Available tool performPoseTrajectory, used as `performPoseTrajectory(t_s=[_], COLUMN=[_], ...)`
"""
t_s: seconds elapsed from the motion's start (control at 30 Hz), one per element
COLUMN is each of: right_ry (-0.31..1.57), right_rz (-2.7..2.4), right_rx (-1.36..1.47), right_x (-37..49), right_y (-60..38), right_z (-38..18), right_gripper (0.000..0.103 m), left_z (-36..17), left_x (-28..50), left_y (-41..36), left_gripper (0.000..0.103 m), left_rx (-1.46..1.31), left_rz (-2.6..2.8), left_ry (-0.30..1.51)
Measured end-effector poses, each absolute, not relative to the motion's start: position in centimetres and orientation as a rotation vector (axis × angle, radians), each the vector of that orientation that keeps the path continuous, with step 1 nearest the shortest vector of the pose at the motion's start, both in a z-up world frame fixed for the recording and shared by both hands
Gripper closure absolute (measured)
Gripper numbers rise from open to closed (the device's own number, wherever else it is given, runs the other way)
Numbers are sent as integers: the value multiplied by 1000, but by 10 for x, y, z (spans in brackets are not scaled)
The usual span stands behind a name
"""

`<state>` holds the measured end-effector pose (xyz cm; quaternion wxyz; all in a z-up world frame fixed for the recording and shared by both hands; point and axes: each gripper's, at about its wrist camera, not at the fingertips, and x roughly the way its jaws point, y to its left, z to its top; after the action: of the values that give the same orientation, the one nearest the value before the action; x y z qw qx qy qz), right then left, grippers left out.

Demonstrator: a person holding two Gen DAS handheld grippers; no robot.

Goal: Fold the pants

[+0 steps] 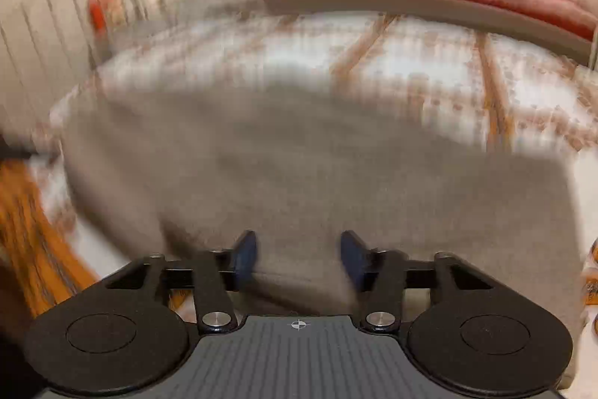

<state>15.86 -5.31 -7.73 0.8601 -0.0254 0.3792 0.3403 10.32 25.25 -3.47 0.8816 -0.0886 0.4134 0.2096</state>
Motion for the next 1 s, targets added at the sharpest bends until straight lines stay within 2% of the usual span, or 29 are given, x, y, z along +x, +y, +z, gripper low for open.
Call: performPoseTrajectory(t_s=[0.13, 0.17, 0.2, 0.23, 0.27, 0.37, 0.47, 0.57, 0.63, 0.7, 0.87, 1.0], right_ry=[672, 639, 628, 634, 649, 812, 776, 663, 700, 861, 677, 824], right_rz=[672, 635, 602, 578, 532, 438, 456, 448, 415, 377, 377, 360], right_rx=[34, 8, -10, -14, -20, -76, -36, -11, -6, -30, 85, 38], right_x=[147, 143, 141, 141, 142, 153, 152, 163, 186, 215, 236, 271], right_y=[-81, -90, -98, -106, -116, -134, -146, -153, -156, -156, -160, -154], right_z=[-49, -43, -41, -41, -44, -73, -67, -47, -50, -73, -45, -76], right_gripper=[51, 56, 76, 84, 88, 88, 88, 87, 87, 88, 87, 85], left_z=[-34, -35, -35, -36, -36, -37, -37, -37, -38, -38, -42, -43], left_x=[106, 107, 108, 108, 108, 110, 113, 119, 123, 125, 127, 127], left_y=[247, 246, 246, 245, 246, 247, 244, 237, 233, 230, 228, 237], left_gripper=[6, 6, 6, 6, 6, 6, 6, 6, 6, 6, 6, 6], left_rx=[-178, -171, -163, -158, -158, -170, -176, -158, -146, -144, -152, -208], left_rz=[420, 419, 419, 419, 420, 424, 423, 412, 409, 411, 401, 402], left_ry=[859, 860, 861, 863, 865, 865, 864, 864, 865, 866, 878, 873])
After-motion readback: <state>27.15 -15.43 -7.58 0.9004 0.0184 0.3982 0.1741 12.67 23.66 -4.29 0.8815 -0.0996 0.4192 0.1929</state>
